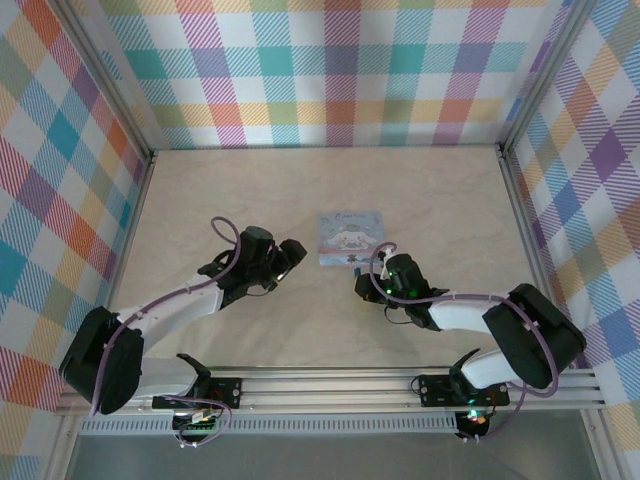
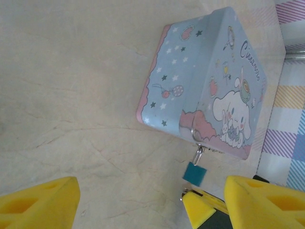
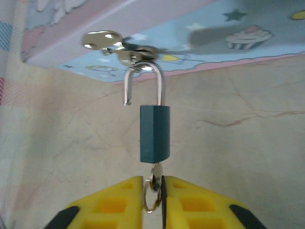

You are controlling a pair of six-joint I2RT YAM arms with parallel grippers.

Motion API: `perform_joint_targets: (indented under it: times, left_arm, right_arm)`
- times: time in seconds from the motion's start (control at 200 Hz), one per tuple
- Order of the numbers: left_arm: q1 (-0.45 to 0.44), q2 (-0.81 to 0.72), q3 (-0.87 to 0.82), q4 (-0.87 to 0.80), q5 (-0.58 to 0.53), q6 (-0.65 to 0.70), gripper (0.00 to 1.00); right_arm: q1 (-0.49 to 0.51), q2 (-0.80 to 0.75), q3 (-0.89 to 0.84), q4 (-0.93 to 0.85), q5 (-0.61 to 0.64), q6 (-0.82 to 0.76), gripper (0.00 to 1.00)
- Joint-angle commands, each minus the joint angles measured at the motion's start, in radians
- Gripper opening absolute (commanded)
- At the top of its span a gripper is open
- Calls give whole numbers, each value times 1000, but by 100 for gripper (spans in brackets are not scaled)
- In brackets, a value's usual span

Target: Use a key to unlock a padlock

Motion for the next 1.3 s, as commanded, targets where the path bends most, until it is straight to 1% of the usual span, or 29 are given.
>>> perform_joint_targets:
  times: [0.0, 0.16, 0.22, 0.31, 0.345, 0.425, 0.54, 0.695, 0.805, 1.0, 1.3]
  left_arm:
    - [16, 42, 51, -16, 29, 65, 80]
    - [20, 132, 150, -52, 46, 140, 83]
    - [20, 174, 191, -63, 59, 176, 84]
    - [20, 238, 250, -86, 76, 215, 85]
    - [20, 262, 273, -100, 77, 232, 85]
    - [21, 315, 325, -132, 70, 266, 86]
    - [21, 382, 385, -168, 60, 296, 86]
    - [21, 454, 412, -152, 80, 297, 86]
    - [21, 484, 392, -120, 96, 281, 85]
    - [21, 475, 330, -111, 78, 276, 85]
    - [21, 364, 188, -106, 64, 251, 85]
  right_arm:
    - [-17, -7, -22, -18, 1, 33, 27]
    - [-31, -57, -26, -83, 23, 3, 38]
    - [-37, -83, -25, -112, 33, -18, 40]
    - [-56, -117, -26, -130, 24, -42, 45]
    - [-63, -131, -27, -125, 11, -52, 49]
    - [-84, -161, -26, -117, -26, -75, 59]
    - [-114, -193, -17, -92, -80, -99, 76]
    - [-145, -185, 14, -61, -129, -118, 100]
    - [-164, -127, 54, -43, -185, -133, 100]
    - [-188, -1, 134, -15, -265, -157, 100]
    - [-198, 93, 224, -11, -271, -287, 100]
